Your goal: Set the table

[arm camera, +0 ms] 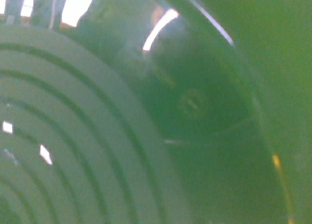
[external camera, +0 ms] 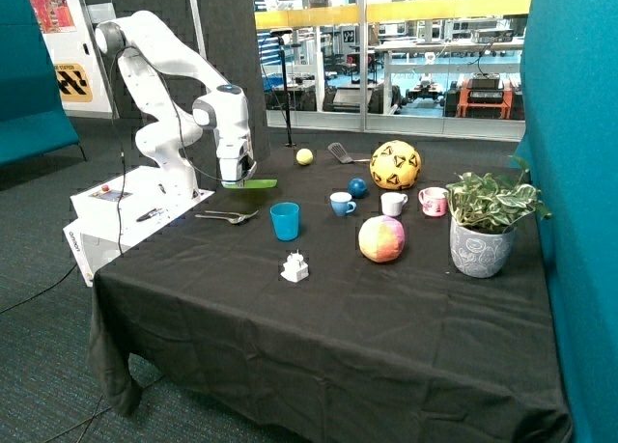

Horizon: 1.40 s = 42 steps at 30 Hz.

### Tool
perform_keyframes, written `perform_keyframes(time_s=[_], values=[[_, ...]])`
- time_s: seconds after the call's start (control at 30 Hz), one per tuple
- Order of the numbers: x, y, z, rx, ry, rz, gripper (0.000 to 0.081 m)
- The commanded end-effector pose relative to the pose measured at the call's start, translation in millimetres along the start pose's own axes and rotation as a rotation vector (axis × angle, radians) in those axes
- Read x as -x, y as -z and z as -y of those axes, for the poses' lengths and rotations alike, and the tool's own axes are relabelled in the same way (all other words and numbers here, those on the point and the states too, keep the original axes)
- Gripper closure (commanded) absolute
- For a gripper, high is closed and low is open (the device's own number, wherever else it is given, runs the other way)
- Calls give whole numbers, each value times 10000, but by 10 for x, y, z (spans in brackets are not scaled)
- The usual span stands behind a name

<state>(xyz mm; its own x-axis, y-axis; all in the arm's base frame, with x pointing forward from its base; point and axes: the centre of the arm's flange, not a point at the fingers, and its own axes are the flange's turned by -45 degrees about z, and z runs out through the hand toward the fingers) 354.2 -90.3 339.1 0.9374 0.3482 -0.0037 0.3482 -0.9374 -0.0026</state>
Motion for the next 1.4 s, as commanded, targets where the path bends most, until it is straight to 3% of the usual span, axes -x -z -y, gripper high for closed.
perform_keyframes(time_s=[0.0,0.67,1.37], values=[[101,-47,4,26,-42,-37,808],[25,-141,42,26,139,-37,808],[16,-283,-25,26,-218,-37,808]])
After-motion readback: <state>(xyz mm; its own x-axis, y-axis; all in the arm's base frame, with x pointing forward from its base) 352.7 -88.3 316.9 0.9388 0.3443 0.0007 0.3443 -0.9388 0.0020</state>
